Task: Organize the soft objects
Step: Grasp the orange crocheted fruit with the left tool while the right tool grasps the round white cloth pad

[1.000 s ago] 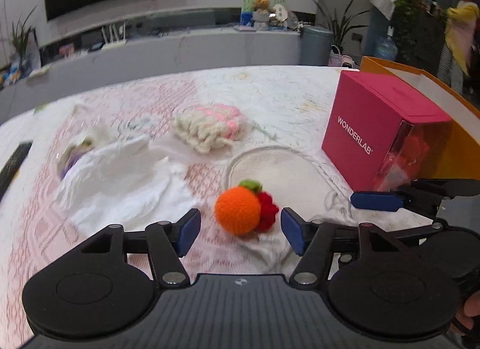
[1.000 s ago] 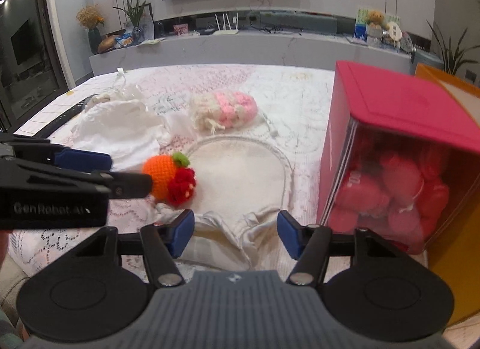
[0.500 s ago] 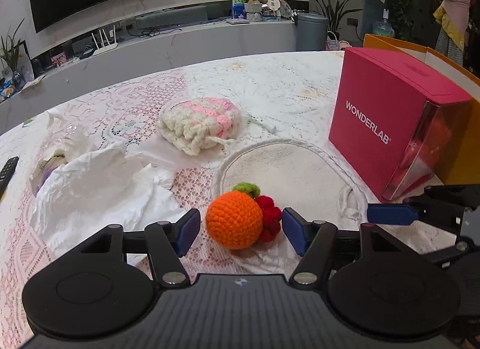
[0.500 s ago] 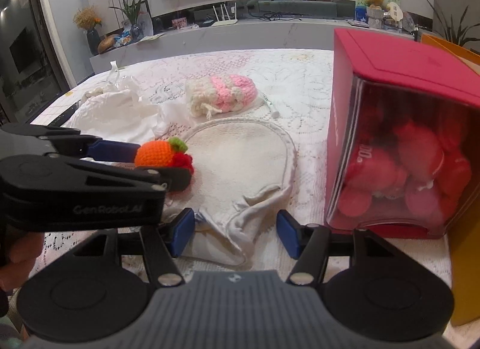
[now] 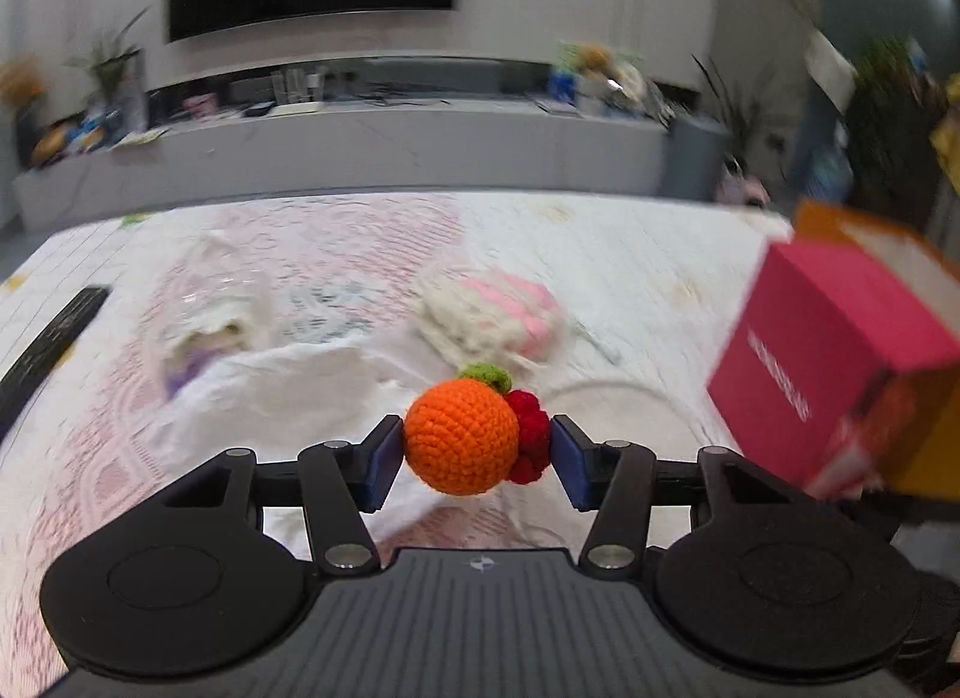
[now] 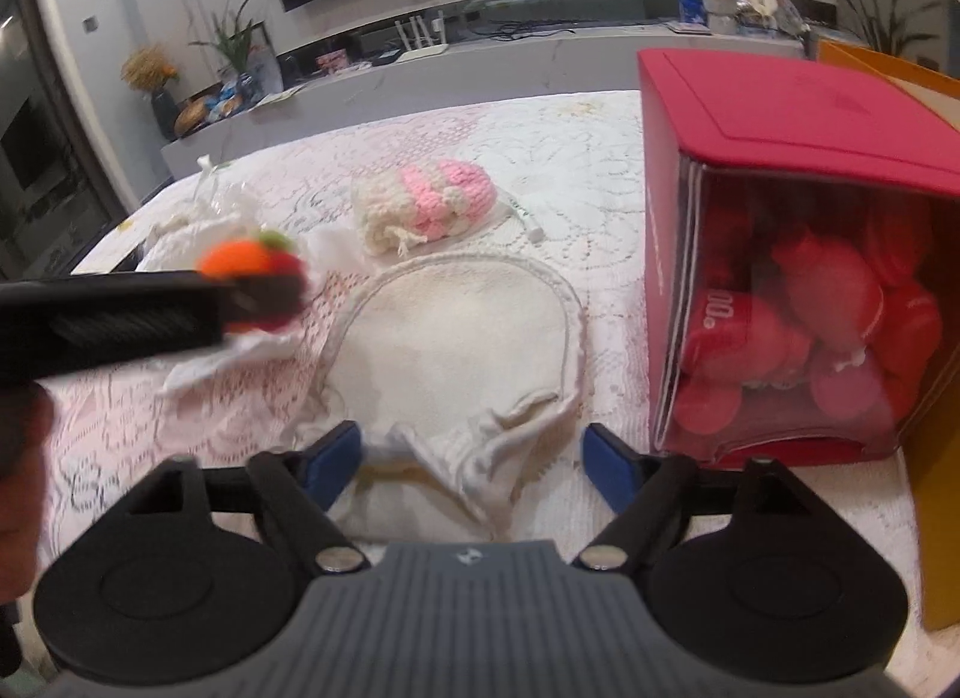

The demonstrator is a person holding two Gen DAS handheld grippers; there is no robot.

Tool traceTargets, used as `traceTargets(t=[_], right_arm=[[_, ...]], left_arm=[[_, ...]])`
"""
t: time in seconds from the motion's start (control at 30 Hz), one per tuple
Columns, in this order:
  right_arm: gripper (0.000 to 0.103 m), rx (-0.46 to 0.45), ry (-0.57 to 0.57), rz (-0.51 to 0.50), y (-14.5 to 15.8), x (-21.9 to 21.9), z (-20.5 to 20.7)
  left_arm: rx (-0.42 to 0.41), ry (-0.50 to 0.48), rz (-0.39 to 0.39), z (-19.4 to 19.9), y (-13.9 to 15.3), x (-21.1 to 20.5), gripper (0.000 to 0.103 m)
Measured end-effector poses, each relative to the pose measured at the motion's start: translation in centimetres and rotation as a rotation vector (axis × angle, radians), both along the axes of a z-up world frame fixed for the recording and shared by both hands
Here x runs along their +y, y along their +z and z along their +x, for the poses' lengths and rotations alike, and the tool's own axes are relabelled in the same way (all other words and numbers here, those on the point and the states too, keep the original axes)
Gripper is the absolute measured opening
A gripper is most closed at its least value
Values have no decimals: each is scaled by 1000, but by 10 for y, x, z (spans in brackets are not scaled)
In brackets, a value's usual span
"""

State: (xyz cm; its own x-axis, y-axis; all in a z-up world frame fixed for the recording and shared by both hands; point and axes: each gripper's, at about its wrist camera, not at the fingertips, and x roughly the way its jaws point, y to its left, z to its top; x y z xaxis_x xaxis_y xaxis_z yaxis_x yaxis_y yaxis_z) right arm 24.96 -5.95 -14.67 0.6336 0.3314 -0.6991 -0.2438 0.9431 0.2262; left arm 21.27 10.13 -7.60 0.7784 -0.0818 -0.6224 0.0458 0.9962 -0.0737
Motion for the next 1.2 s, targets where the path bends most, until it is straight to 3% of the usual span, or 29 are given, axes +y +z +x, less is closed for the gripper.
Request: traceTargets(t=[0.23, 0.3, 0.37, 0.5, 0.6, 0.77, 1.2], right_arm=[[81, -30, -25, -62, -6, 23, 2], [63, -65, 13, -110, -7, 30, -4], [52, -94, 39, -156, -8, 36, -8], [10, -139, 43, -200, -5, 35, -13], [8, -159, 52, -175, 0, 32, -16], [6, -213, 81, -201, 7, 37, -25], [6, -221, 121, -195, 21, 35, -37]], left_arm=[[79, 60, -11, 1, -8, 11, 60], [81, 56, -10, 2, -8, 11, 60], [94, 51, 0, 4, -9, 9, 60], [129, 44, 24, 3, -15, 8, 60], [148, 52, 13, 2, -17, 13, 60], [132, 38, 77, -6, -15, 9, 60], [95, 73, 48, -27, 5, 14, 60]])
